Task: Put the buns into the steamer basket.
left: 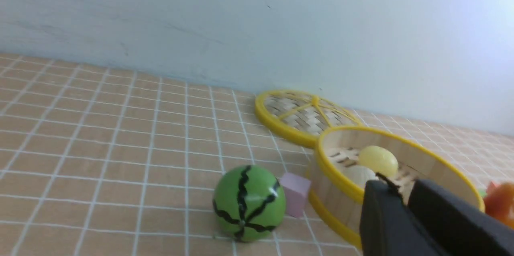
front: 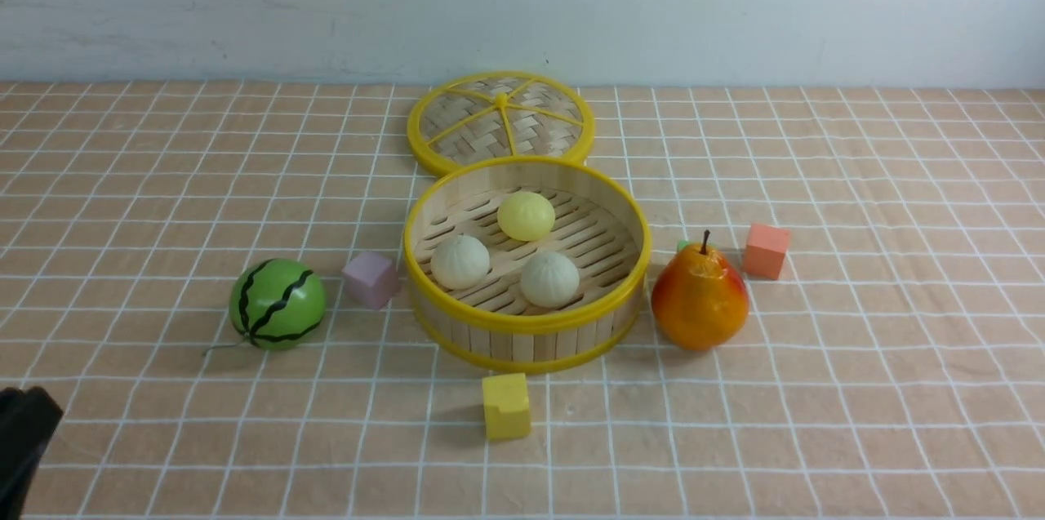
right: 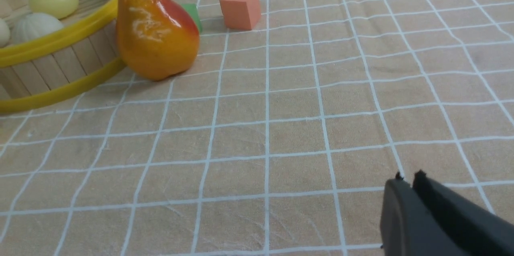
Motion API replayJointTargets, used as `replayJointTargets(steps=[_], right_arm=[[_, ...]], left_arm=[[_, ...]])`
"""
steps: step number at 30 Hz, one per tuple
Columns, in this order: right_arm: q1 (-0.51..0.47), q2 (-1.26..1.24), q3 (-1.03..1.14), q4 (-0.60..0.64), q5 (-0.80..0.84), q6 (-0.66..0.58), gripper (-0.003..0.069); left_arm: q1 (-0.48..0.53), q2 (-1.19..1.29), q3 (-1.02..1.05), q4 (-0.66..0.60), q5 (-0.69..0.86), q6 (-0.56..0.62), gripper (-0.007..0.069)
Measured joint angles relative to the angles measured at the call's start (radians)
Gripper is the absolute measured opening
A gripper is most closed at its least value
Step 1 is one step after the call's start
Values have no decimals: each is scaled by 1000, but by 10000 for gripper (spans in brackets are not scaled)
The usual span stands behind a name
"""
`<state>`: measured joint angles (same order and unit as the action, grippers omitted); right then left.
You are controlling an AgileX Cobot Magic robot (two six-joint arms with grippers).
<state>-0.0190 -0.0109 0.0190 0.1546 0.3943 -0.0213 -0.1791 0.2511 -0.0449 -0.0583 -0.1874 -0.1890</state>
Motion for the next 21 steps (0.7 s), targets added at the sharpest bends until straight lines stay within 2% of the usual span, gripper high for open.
replayJointTargets(steps=[1, 2, 4, 5, 8, 13, 16, 21], right_arm=[[0, 0, 0, 0, 0, 0, 33], [0, 0, 0, 0, 0, 0, 35], [0, 0, 0, 0, 0, 0, 39], [0, 0, 0, 0, 0, 0, 40], [0, 0, 0, 0, 0, 0, 43], [0, 0, 0, 0, 0, 0, 50], [0, 0, 0, 0, 0, 0, 53], [0, 0, 0, 0, 0, 0, 57]], left_arm=[[6, 0, 0, 0, 2, -16, 55], [46, -25, 0, 121, 9, -130, 4], [72, -77, 0, 275, 20, -250, -13], [76, -103, 0, 329, 25, -285, -13], [78, -170, 8, 382, 35, -315, -13], [79, -246, 54, 235, 47, -201, -13], [79, -261, 72, 87, 67, -59, -13], [79, -261, 73, 45, 109, -13, -13]])
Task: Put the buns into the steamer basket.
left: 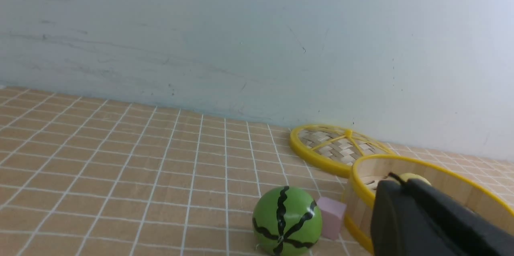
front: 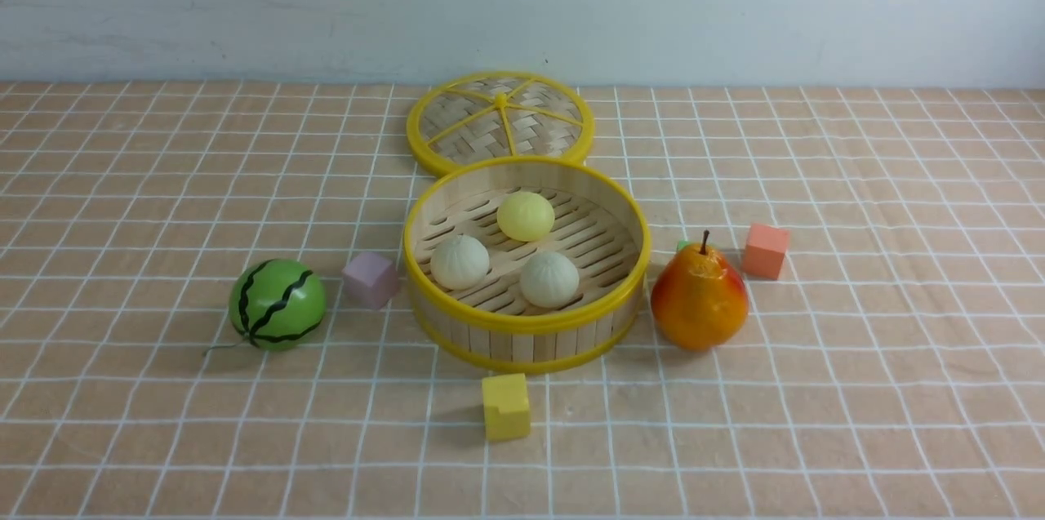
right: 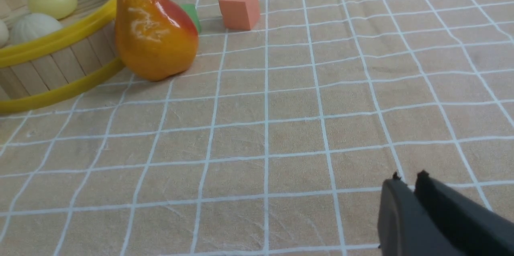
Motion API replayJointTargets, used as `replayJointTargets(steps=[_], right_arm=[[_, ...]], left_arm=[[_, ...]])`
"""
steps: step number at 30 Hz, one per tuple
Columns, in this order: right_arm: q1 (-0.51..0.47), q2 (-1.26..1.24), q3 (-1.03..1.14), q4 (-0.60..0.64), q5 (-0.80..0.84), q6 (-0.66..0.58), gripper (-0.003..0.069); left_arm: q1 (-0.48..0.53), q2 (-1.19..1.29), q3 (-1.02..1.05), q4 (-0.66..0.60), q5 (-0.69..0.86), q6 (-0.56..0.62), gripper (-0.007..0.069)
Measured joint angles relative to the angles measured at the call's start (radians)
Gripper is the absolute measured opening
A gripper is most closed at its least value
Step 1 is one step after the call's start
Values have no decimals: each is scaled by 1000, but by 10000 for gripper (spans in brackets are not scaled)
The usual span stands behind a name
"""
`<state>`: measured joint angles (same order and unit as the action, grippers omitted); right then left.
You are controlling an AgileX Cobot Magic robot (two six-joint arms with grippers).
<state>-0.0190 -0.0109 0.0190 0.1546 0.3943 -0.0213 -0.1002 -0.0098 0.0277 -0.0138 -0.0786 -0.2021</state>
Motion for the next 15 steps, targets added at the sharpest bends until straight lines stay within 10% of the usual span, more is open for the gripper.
replayJointTargets(steps=[15], right_arm=[[0, 0, 0, 0, 1, 0, 82]], left_arm=[[-6, 0, 3, -71, 461, -30, -13]])
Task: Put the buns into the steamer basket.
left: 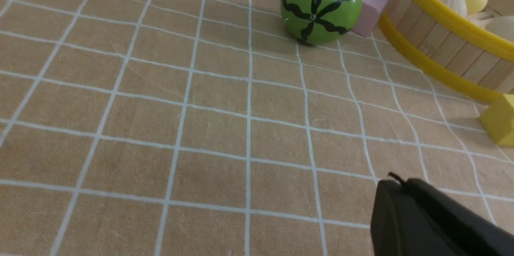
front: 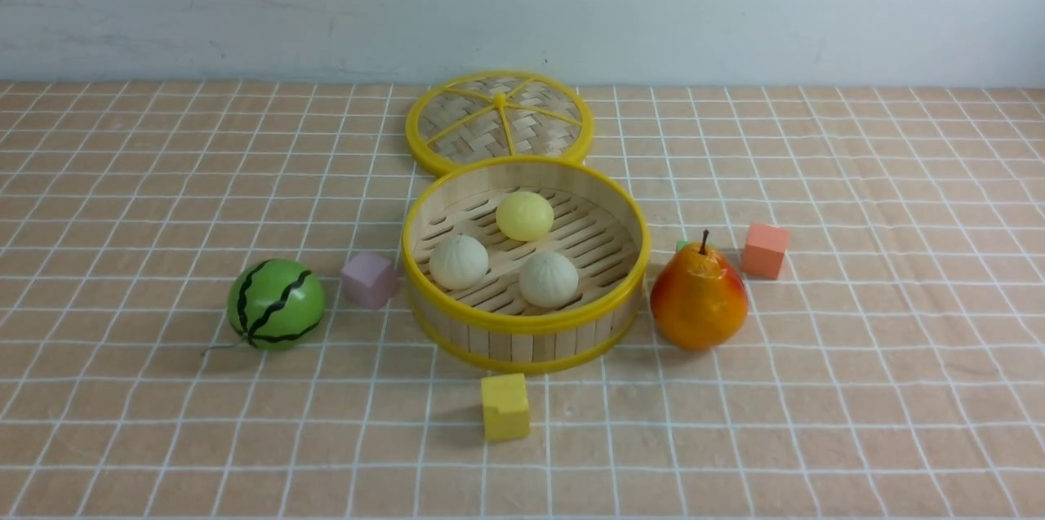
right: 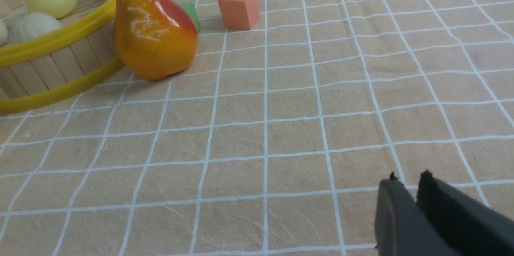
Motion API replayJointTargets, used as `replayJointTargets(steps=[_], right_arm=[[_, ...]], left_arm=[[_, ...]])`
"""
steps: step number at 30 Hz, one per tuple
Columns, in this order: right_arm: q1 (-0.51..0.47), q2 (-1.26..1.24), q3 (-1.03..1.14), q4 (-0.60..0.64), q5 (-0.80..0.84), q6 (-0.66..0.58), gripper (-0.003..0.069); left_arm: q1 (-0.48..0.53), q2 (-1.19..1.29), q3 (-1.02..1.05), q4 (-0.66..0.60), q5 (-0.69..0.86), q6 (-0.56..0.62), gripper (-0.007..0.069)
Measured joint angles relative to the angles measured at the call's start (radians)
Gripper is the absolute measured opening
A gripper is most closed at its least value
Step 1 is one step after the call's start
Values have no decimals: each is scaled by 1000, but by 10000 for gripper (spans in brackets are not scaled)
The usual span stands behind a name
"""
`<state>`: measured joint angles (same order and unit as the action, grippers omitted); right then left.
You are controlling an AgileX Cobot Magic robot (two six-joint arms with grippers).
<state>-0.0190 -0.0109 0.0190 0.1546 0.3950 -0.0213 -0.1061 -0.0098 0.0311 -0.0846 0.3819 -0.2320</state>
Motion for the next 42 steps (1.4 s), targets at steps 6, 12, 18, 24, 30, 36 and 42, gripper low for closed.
replayJointTargets(steps=[6, 12, 18, 24, 30, 36, 42], right_arm=[[0, 0, 0, 0, 0, 0, 90], [0, 0, 0, 0, 0, 0, 99], [0, 0, 0, 0, 0, 0, 106], [0, 0, 0, 0, 0, 0, 115], [0, 0, 0, 0, 0, 0, 123], [0, 0, 0, 0, 0, 0, 128], [0, 0, 0, 0, 0, 0, 131]], left_arm=[[0, 0, 0, -6, 1, -1, -13], [0, 0, 0, -6, 1, -1, -13], [0, 0, 0, -6, 1, -1, -13], [0, 0, 0, -6, 1, -1, -13], [0, 0, 0, -6, 1, -1, -13], [0, 0, 0, -6, 1, -1, -13], [0, 0, 0, -6, 1, -1, -13]])
